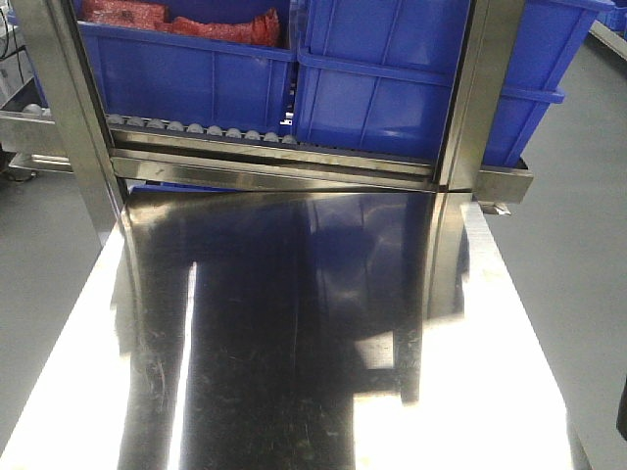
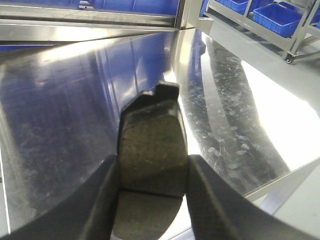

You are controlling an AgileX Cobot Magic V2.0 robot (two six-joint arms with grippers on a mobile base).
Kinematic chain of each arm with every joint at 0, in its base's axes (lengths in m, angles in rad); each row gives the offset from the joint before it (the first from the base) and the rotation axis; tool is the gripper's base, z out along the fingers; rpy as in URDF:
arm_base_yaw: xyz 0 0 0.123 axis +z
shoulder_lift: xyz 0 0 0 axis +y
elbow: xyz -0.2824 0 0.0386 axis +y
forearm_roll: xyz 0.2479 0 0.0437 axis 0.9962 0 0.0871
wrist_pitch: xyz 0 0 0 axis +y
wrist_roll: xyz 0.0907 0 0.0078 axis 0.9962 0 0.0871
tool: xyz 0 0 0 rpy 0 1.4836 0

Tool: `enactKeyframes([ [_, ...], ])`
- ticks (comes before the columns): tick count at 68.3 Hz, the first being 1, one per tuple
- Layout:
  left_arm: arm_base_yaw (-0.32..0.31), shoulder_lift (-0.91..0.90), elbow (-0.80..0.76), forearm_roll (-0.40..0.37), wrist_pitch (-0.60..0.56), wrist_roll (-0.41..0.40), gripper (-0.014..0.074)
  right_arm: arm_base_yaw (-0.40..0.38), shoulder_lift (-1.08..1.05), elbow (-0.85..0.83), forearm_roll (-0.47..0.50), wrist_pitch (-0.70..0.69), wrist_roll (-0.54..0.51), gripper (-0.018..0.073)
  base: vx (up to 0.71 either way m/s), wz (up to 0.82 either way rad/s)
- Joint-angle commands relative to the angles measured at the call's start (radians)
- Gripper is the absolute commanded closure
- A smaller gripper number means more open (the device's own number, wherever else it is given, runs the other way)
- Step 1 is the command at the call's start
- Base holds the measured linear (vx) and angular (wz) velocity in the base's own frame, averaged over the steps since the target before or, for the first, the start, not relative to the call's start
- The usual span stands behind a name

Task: Move and align brake pads A on conveyor
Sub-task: 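Turn the base away from the steel table toward the yellow floor line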

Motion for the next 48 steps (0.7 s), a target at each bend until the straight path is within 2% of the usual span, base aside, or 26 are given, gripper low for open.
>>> enactKeyframes([
  [1,-0.004,0.015,-0.027,-0.011,-0.088,-0.008,0.0603,-0.004,0.009,-0.03,-0.007,-0.104,-0.012,0.0564,0.0,0.0],
  [26,-0.004,0.015,-0.027,-0.01,-0.088,-0.008,0.0603,-0.004,0.009,-0.03,-0.007,-0.104,-0.012,0.0564,-0.04,0.17],
  [48,-0.004,0.015,-0.027,-0.01,-0.088,-0.008,0.0603,-0.004,0.009,-0.03,-0.007,-0.104,-0.012,0.0564,-0.13,0.64],
])
